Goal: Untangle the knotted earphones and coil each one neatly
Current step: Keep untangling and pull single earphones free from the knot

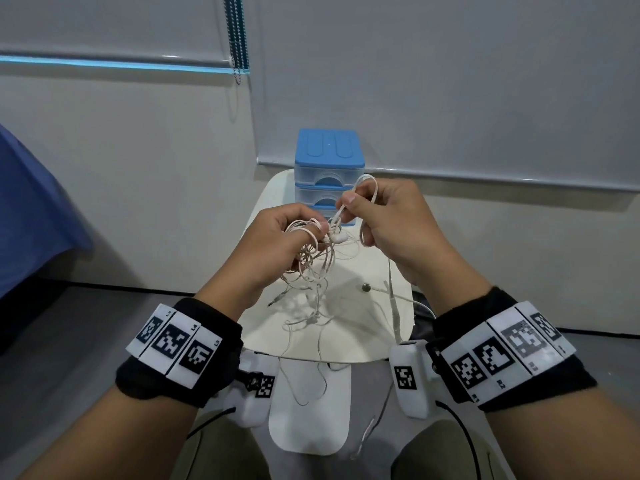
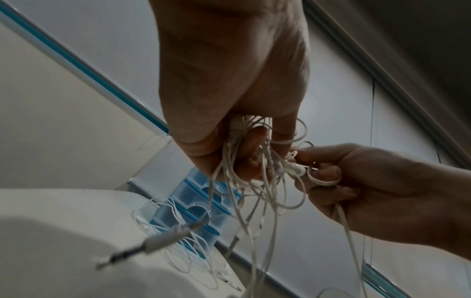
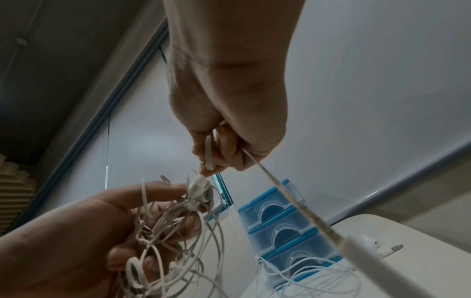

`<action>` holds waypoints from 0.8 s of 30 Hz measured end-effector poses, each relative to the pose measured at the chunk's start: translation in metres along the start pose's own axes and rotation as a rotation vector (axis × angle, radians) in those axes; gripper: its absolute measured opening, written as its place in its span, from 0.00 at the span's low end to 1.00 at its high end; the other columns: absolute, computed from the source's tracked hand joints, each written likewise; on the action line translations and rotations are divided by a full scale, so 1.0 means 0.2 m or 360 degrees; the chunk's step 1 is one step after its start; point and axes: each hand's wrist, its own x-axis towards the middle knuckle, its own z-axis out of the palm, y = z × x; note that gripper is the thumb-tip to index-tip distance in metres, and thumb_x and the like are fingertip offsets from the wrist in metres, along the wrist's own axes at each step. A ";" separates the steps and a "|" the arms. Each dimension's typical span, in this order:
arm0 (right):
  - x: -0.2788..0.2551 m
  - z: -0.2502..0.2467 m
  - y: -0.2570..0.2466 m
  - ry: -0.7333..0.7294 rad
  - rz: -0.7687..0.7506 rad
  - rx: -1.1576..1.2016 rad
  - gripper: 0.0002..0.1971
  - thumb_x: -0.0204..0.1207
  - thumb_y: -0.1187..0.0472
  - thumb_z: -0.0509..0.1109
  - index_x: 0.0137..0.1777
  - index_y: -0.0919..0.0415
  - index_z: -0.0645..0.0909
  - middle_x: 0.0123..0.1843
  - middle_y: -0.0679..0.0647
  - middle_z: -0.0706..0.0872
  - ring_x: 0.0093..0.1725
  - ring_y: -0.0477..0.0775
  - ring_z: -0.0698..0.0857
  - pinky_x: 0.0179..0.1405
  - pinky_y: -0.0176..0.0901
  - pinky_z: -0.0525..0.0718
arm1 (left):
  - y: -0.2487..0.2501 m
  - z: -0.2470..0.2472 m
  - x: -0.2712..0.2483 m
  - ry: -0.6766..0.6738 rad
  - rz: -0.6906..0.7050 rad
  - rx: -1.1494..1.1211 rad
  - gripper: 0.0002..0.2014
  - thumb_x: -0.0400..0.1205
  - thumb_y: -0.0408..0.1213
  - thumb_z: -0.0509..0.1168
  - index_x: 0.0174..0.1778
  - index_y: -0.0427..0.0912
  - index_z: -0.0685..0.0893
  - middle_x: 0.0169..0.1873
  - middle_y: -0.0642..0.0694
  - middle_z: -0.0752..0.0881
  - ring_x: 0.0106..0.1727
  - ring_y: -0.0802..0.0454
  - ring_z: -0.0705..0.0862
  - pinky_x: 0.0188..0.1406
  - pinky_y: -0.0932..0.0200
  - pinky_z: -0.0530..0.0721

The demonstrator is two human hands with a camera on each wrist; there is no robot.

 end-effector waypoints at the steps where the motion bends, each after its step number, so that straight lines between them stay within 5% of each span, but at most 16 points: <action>1: 0.00 0.00 0.00 -0.0023 -0.0001 0.0012 0.11 0.84 0.63 0.72 0.41 0.66 0.86 0.38 0.56 0.92 0.22 0.52 0.75 0.26 0.41 0.73 | 0.00 0.00 0.00 -0.0028 -0.0050 0.0001 0.06 0.86 0.38 0.71 0.48 0.40 0.91 0.35 0.49 0.89 0.28 0.60 0.80 0.24 0.67 0.74; 7: -0.01 0.02 -0.03 -0.0194 -0.0014 -0.0046 0.11 0.88 0.64 0.65 0.49 0.72 0.84 0.39 0.58 0.92 0.21 0.52 0.77 0.22 0.32 0.73 | 0.00 -0.01 0.00 -0.0115 -0.0203 -0.0094 0.09 0.88 0.40 0.67 0.46 0.46 0.92 0.42 0.47 0.93 0.40 0.53 0.79 0.32 0.61 0.71; 16: -0.03 0.00 -0.04 -0.0146 0.0111 -0.0066 0.07 0.79 0.70 0.69 0.41 0.73 0.83 0.37 0.62 0.93 0.20 0.51 0.75 0.18 0.29 0.69 | -0.04 0.00 0.04 0.0192 -0.0137 -0.0120 0.06 0.81 0.31 0.74 0.43 0.45 0.95 0.35 0.46 0.89 0.31 0.54 0.75 0.26 0.65 0.71; 19: -0.03 0.00 -0.03 -0.0175 0.0052 -0.0105 0.05 0.78 0.68 0.75 0.44 0.71 0.87 0.36 0.59 0.93 0.23 0.46 0.78 0.23 0.36 0.75 | -0.05 0.00 0.04 0.0238 -0.0070 -0.0096 0.06 0.81 0.32 0.74 0.43 0.46 0.95 0.35 0.46 0.88 0.31 0.54 0.73 0.26 0.65 0.71; 24: -0.04 0.00 -0.01 -0.0240 0.0055 -0.0334 0.03 0.74 0.64 0.78 0.39 0.61 0.90 0.34 0.52 0.93 0.28 0.51 0.77 0.29 0.46 0.77 | -0.06 0.01 0.03 0.0263 0.0053 -0.0031 0.04 0.81 0.30 0.74 0.45 0.41 0.95 0.31 0.54 0.89 0.26 0.65 0.78 0.26 0.73 0.73</action>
